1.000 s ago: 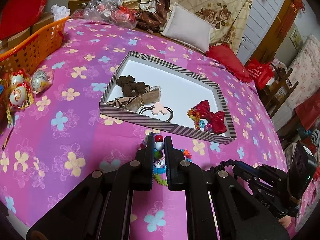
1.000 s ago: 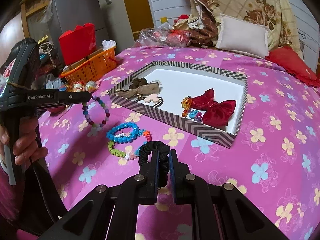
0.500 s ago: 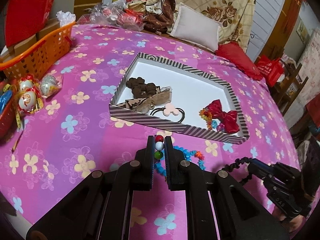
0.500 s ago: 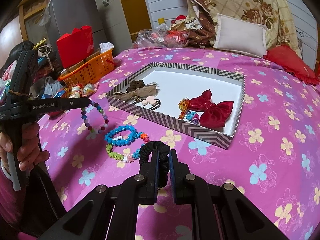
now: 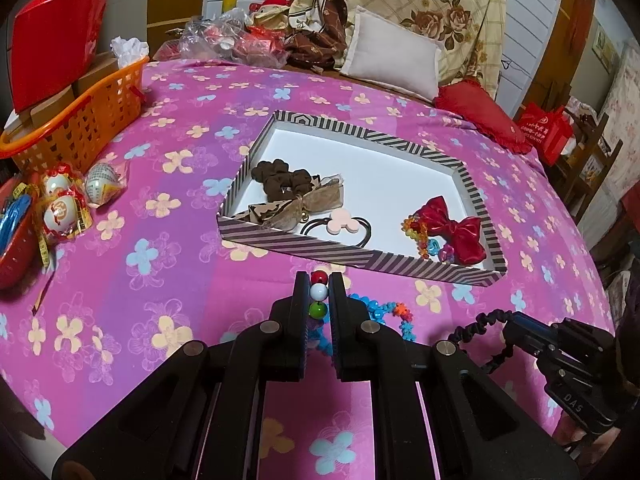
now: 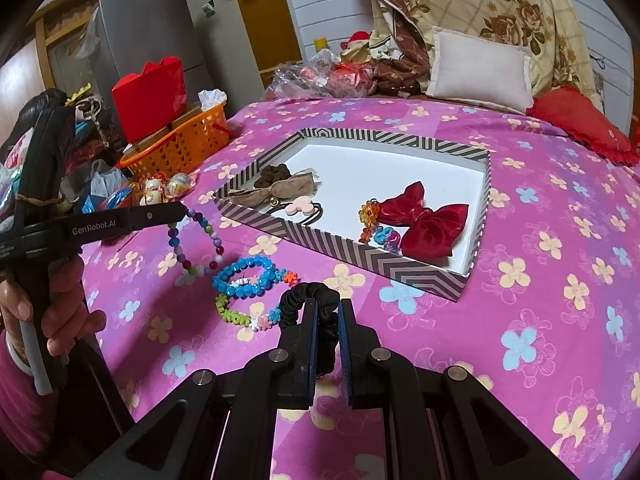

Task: Organize jewelry
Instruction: 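Carry the black scrunchie with the right tool toward the tray while the left tool carries its bracelet, then lower the scrunchie beside the red bow and open the right tool while the left tool releases its bracelet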

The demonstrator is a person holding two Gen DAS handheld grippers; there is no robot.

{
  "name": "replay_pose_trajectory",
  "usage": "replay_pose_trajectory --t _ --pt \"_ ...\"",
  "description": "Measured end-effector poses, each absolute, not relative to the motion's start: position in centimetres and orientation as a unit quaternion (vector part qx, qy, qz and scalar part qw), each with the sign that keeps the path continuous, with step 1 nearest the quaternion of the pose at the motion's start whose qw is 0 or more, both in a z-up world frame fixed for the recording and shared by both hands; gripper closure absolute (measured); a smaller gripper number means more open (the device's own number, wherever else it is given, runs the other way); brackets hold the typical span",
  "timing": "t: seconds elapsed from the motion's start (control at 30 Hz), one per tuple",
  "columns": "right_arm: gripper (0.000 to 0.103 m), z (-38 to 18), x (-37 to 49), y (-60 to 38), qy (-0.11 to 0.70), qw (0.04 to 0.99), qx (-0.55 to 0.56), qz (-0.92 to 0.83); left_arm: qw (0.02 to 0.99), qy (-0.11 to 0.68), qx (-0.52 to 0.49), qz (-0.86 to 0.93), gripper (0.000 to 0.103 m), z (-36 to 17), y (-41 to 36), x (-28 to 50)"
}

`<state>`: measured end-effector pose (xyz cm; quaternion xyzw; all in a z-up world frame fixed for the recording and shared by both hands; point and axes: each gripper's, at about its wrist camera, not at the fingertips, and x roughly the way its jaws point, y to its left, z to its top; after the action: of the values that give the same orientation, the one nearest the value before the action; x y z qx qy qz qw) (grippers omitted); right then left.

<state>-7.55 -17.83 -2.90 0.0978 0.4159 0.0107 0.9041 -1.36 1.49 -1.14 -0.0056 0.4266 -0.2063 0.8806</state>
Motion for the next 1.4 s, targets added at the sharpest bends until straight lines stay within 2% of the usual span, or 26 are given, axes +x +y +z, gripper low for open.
replay_pose_trajectory --t 0.9,1.4 --pt "0.094 -1.8 -6.9 -18.9 0.406 0.908 0.103 0.0 0.882 0.421 0.011 -0.21 0.095 -0.7 -0.8 -1.9" --pt "0.094 0.1 -4.4 -23.4 0.391 0.911 0.127 -0.038 0.88 0.426 0.01 -0.211 0.095 1.9 -3.9 1.0"
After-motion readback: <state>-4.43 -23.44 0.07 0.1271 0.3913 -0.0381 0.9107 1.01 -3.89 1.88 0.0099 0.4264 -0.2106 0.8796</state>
